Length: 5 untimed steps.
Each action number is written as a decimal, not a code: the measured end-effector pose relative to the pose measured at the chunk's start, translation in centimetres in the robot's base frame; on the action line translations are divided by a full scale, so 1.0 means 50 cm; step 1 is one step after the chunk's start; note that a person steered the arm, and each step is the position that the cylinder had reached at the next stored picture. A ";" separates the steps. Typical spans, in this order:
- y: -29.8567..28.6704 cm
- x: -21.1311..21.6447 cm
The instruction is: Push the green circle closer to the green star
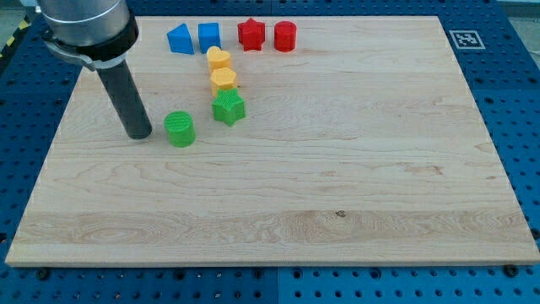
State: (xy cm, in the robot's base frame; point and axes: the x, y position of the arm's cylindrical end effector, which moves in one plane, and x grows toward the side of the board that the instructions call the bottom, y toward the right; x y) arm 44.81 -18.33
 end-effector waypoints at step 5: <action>0.106 0.002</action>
State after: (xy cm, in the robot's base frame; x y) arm 44.93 -13.01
